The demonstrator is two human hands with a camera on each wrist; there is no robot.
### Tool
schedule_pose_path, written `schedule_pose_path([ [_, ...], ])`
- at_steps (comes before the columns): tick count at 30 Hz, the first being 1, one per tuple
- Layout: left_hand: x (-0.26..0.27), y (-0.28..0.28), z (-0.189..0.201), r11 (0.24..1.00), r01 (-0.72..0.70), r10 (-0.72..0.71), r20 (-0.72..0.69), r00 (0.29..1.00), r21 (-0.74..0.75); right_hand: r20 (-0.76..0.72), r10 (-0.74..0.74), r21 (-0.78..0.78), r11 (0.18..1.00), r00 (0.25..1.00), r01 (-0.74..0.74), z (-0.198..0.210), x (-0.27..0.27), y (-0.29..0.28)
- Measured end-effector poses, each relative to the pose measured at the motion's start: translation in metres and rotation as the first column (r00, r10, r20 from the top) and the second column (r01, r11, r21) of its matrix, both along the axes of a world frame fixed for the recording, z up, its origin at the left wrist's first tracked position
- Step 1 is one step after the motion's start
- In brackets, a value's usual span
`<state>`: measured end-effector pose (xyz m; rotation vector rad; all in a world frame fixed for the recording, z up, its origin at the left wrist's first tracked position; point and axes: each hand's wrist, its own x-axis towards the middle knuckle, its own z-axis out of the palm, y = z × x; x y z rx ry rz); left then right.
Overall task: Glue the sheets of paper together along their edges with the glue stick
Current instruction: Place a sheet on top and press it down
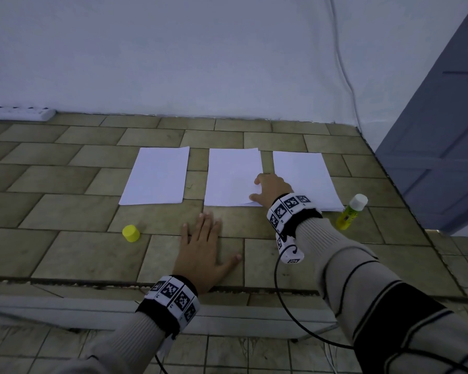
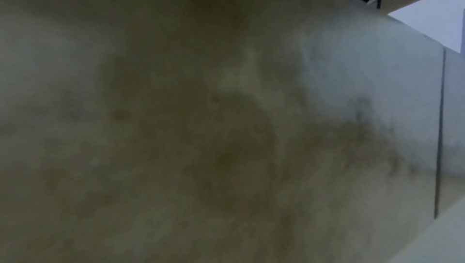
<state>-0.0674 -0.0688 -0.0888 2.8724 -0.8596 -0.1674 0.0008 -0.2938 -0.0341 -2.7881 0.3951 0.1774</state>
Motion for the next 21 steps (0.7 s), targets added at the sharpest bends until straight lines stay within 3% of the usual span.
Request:
schedule_pose_path([
  [5,0.0,0.001,-0.002,1.0,0.001,-0.001,0.004,1.0,-0.012,-0.078,0.02,-0.087,0.996,0.997,-0.027,-0.003,0.0,0.004],
  [9,0.0,0.001,0.0,1.0,0.004,-0.004,-0.002,1.0,0.028,-0.06,-0.004,-0.057,0.998,0.998,0.001,0.0,-0.004,0.006],
  [14,0.002,0.002,0.005,0.998,-0.022,0.017,-0.086,0.996,-0.055,0.18,-0.09,0.156,0.986,0.98,0.061,0.022,-0.025,0.003],
  [16,0.004,0.003,0.021,0.978,-0.093,0.054,-0.207,0.977,-0.187,0.357,-0.147,0.253,0.966,0.922,0.055,0.036,-0.04,-0.004],
  [18,0.011,0.006,0.038,0.932,-0.149,0.059,-0.267,0.962,-0.33,0.562,-0.197,0.286,0.958,0.803,0.035,0.049,-0.06,-0.014],
  [21,0.026,0.01,0.072,0.856,-0.133,0.056,-0.165,0.985,-0.499,0.772,-0.26,0.238,0.964,0.58,0.114,0.061,-0.089,-0.038],
])
